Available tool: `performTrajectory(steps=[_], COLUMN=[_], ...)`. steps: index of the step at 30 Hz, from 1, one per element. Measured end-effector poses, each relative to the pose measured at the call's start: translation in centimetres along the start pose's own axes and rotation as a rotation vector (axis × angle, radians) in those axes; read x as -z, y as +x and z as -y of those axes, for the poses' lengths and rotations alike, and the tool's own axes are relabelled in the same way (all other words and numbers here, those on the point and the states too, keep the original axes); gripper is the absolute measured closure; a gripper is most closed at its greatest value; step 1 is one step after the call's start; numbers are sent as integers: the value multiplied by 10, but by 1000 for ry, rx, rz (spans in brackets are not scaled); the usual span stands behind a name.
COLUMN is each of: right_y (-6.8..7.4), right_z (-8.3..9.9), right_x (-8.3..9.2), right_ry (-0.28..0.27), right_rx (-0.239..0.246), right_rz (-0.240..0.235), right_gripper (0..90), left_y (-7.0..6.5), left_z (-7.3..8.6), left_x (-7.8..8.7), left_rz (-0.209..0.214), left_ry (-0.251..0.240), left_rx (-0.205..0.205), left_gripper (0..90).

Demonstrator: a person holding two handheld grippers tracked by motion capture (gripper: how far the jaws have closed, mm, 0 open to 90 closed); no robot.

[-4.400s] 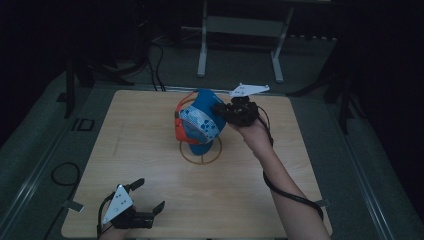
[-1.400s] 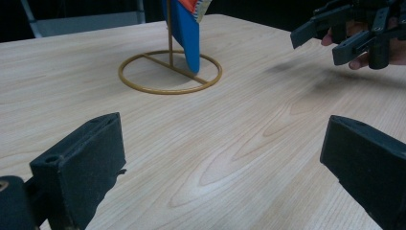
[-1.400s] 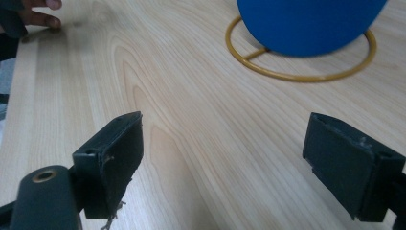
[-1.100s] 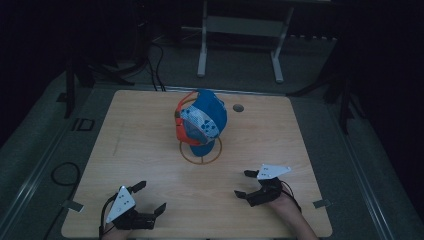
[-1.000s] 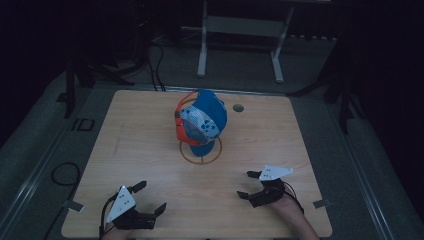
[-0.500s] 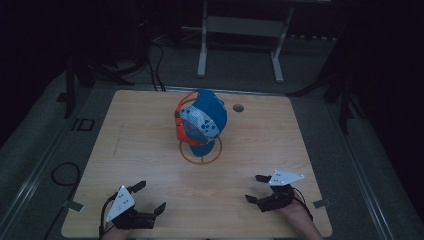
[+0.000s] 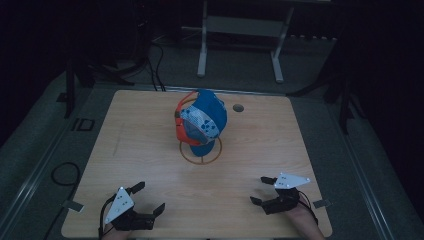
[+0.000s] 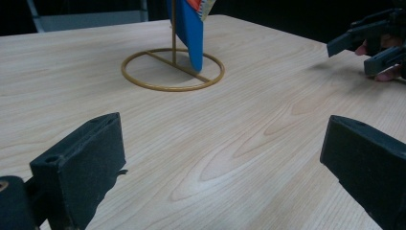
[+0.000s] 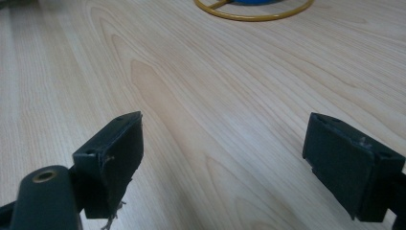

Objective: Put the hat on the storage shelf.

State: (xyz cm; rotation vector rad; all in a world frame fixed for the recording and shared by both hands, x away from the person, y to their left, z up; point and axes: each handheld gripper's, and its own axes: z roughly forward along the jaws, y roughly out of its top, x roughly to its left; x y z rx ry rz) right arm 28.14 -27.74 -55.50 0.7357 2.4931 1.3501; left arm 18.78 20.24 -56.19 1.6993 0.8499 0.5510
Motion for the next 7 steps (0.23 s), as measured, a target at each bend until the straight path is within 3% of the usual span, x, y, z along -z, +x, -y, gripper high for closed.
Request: performTrajectory(steps=[7], right_y=[-5], right_z=[2], right_x=[3], right_ry=[-20], right_rx=[-30], right_rz=[4], right_gripper=[140], left_y=[0], left_z=[1], left_x=[1], left_rz=[-7], left_ry=[-1], left_rx=[4], left_gripper=[17])
